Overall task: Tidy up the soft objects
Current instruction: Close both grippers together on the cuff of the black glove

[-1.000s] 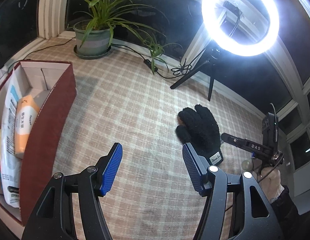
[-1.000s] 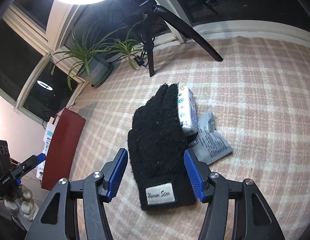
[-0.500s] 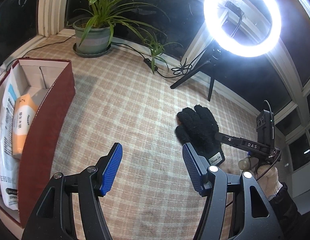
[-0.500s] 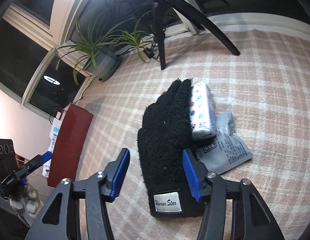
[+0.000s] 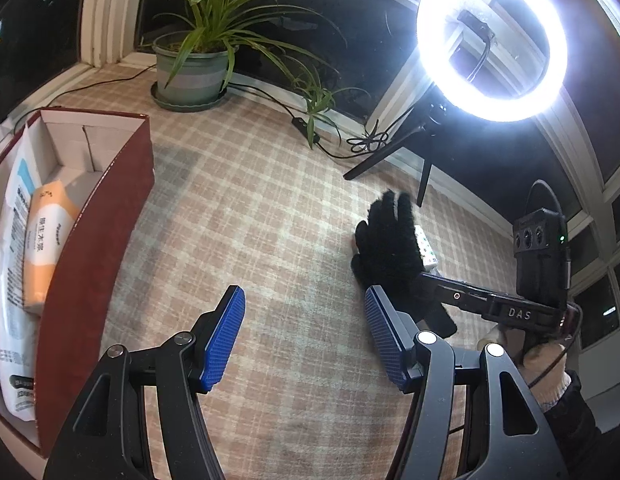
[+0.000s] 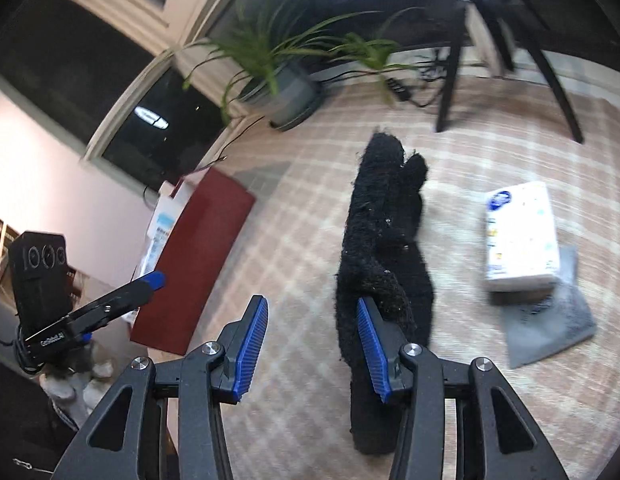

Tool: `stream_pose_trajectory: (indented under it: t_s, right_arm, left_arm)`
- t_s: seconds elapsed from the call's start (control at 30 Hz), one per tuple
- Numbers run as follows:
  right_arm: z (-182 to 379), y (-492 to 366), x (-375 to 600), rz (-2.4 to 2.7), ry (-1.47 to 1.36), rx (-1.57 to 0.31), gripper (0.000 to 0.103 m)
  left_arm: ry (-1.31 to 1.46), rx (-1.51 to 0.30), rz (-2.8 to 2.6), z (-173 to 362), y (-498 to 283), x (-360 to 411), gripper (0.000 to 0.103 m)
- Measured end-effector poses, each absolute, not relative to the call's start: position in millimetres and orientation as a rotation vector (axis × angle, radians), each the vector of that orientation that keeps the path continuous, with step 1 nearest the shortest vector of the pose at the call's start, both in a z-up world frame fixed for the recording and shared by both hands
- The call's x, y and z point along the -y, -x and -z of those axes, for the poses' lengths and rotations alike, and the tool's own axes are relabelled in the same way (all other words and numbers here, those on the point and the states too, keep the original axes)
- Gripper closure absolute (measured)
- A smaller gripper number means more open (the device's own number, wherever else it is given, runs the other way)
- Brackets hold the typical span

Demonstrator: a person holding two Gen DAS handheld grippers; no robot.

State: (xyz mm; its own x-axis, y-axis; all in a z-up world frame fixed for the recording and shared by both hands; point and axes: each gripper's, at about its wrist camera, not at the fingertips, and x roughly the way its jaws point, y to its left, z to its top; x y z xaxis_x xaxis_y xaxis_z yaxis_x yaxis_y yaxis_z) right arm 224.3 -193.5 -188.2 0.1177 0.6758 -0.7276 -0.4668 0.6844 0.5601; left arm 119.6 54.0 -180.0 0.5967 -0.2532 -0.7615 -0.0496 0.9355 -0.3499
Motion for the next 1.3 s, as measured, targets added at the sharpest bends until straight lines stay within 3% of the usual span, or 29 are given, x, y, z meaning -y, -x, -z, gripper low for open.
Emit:
stream_pose_trajectory:
  t_s: [0.6, 1.3]
  right_arm:
    - [189.9, -216.8, 177.3, -0.912, -0.216, -1.223, 0.059]
    - [238.7, -213.4, 179.9, -0.816, -0.069, -1.303, 0.059]
  left_arm:
    - [0.392, -0.977, 0.111, 204.9, -124.7, -54.2, 0.041]
    - [0.467, -1.110, 0.151, 275.6, -164.2, -32.5, 0.041]
